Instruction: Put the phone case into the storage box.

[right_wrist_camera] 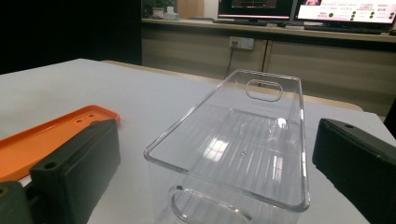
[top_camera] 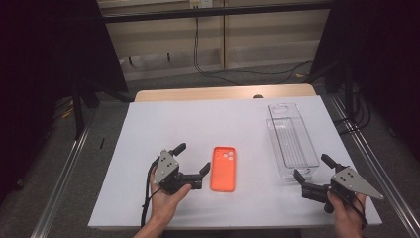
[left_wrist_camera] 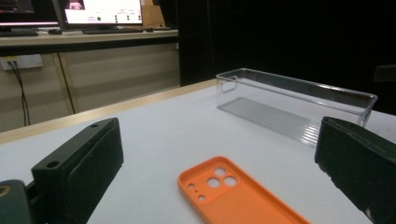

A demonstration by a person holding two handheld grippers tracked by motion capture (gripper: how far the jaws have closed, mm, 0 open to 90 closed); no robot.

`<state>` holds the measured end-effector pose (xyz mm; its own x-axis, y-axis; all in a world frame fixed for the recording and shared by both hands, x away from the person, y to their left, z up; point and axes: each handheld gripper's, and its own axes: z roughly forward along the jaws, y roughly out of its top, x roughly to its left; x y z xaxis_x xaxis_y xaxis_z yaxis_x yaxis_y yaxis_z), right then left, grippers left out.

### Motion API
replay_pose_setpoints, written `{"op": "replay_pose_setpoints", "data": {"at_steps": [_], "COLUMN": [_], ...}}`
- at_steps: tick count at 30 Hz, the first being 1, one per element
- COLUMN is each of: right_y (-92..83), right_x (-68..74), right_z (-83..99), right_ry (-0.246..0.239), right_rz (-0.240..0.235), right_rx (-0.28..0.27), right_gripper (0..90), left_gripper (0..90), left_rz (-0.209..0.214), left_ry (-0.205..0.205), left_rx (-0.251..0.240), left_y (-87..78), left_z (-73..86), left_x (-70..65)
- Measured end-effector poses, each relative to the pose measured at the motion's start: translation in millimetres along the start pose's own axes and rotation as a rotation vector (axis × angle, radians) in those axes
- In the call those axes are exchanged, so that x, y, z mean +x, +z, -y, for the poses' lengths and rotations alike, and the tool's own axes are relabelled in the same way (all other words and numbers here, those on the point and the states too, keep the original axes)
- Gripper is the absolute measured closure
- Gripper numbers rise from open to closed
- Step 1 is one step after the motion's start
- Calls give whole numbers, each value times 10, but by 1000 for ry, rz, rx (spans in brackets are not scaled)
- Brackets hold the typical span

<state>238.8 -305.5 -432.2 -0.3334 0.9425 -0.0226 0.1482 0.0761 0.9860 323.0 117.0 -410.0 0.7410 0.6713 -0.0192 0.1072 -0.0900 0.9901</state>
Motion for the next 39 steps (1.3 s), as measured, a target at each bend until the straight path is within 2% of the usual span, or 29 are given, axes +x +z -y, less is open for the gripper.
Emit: {"op": "replay_pose_setpoints", "data": {"at_steps": [2, 9, 14, 17, 19, 20, 21, 26, 28, 32, 35, 39], "right_y": [-1, -13, -17, -14, -14, -17, -19, -24, -22, -25, -31, -41], "right_x": [1, -9, -4, -9, -9, -9, -8, -10, -8, -12, -13, -12], "right_z": [1, 7, 5, 7, 7, 7, 6, 6, 8, 12, 16, 16], "right_ry": [-3, 0, 3, -2, -2, 0, 4, 4, 3, 8, 11, 11], "right_rz": [-1, 0, -1, -1, -1, -1, -1, -2, -2, -1, -5, -5], "right_rx": [-2, 5, 2, 5, 5, 6, 4, 7, 7, 9, 14, 13], "right_gripper": [4, 4, 4, 4, 4, 4, 5, 5, 4, 5, 4, 4], "left_gripper": [10, 14, 8, 10, 11, 17, 20, 41, 83, 118, 176, 294], "left_rz": [11, -7, 13, 25, 33, 38, 43, 55, 54, 47, 65, 59], "left_ry": [10, 43, 4, 32, 22, 28, 54, 78, 89, 76, 50, 83], "left_rx": [2, -25, -36, -42, -43, -47, -48, -44, -45, -10, -9, -14], "left_y": [53, 210, 332, 431, 459, 491, 553, 687, 738, 780, 762, 764], "left_z": [-21, -141, -206, -256, -266, -277, -304, -347, -343, -297, -276, -241], "left_x": [-23, -43, -89, -139, -151, -160, -188, -205, -200, -187, -185, -205]}}
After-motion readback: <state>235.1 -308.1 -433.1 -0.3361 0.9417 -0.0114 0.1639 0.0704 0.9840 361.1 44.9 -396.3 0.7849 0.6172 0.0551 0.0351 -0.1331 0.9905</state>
